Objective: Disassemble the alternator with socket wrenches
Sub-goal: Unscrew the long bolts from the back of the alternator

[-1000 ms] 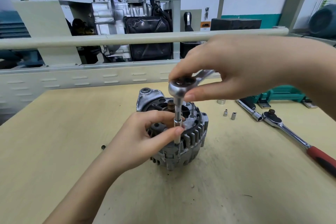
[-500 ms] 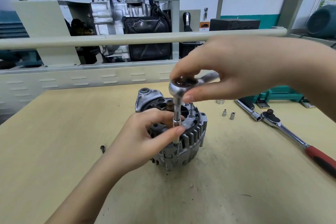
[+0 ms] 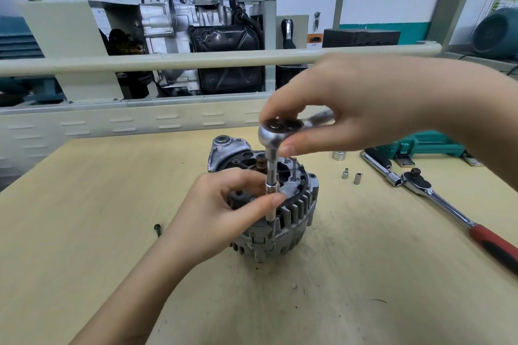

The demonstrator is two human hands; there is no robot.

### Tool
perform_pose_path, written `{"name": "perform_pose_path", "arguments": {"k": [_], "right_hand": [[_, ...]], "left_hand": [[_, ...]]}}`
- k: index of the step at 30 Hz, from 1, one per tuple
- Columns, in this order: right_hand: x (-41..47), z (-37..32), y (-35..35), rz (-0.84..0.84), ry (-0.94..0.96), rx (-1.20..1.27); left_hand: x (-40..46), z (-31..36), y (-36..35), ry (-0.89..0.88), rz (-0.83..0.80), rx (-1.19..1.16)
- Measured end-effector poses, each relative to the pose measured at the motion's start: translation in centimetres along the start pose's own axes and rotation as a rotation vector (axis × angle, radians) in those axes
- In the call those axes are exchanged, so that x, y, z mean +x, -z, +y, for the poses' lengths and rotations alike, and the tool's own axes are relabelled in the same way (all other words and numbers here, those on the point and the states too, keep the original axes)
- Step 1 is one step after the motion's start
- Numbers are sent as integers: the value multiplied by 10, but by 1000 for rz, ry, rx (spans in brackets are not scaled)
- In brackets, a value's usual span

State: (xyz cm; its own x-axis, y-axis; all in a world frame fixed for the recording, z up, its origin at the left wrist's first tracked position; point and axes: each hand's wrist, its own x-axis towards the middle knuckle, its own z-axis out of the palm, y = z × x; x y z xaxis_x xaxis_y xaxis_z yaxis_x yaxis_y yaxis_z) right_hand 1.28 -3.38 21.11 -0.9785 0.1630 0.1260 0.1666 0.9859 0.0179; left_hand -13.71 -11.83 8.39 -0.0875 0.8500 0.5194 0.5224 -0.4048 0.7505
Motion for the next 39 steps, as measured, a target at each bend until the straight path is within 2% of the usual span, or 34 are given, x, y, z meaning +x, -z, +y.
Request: {"name": "perform_pose_path", "arguments": {"k": [4, 11, 20, 30, 37, 39], "right_hand": [[1, 0, 2, -17, 15, 5], [3, -3, 0, 6, -24, -46], [4, -3, 6, -81, 12, -14], [1, -2, 1, -25, -23, -55], [3, -2, 2, -69, 7, -11], [5, -3, 3, -52, 19, 0]], "left_hand": [[-2, 0, 3, 1, -65, -22], [0, 4, -7, -60, 82, 9], [-1, 2, 2, 22, -88, -55], [0, 3, -7, -82, 33, 81], [1, 1, 4, 17, -95, 6], [0, 0, 5, 19, -84, 10]]}}
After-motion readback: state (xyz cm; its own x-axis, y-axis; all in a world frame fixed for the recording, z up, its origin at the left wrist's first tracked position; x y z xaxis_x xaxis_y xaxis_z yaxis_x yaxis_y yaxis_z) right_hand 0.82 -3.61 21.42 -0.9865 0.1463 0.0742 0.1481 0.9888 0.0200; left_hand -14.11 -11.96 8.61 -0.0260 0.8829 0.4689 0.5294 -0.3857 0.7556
